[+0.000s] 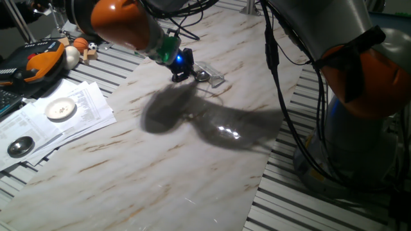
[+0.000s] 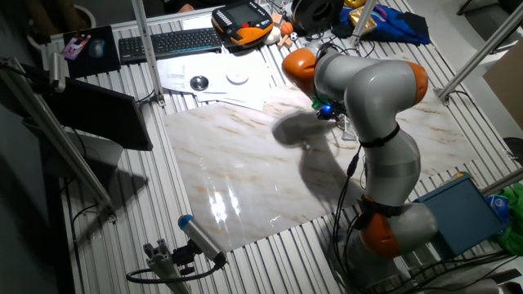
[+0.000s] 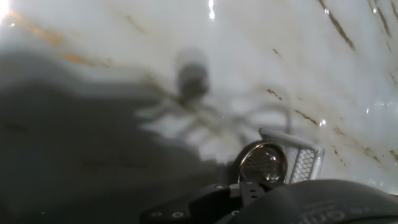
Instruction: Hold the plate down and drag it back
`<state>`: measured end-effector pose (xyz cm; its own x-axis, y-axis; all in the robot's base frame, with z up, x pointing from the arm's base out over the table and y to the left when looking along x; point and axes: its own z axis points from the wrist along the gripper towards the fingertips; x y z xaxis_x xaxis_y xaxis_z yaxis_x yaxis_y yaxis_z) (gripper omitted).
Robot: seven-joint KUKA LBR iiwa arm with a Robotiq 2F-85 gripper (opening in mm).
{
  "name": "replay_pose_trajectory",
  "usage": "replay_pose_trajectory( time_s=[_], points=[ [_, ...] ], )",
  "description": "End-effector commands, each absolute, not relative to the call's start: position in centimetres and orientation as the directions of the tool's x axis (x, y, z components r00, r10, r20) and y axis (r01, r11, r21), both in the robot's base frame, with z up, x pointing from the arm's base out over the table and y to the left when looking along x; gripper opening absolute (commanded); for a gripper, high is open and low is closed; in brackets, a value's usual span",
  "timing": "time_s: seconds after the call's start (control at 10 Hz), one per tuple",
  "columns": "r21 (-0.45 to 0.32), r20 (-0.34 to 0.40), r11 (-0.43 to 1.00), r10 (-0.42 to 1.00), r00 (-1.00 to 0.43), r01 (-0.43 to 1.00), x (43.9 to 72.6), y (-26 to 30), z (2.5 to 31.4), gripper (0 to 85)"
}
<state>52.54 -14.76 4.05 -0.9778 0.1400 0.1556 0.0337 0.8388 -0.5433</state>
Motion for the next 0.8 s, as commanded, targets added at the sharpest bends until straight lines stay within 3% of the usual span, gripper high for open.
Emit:
replay_pose_trajectory(
  time_s=[0.0,0.7],
  points=[
    [-0.543,0.153,0.839,0.137,-0.979,0.032,52.42,-14.92,3.88,0.0],
    [-0.577,0.158,0.817,0.125,-0.980,0.011,51.99,-15.57,3.36,0.0]
  ],
)
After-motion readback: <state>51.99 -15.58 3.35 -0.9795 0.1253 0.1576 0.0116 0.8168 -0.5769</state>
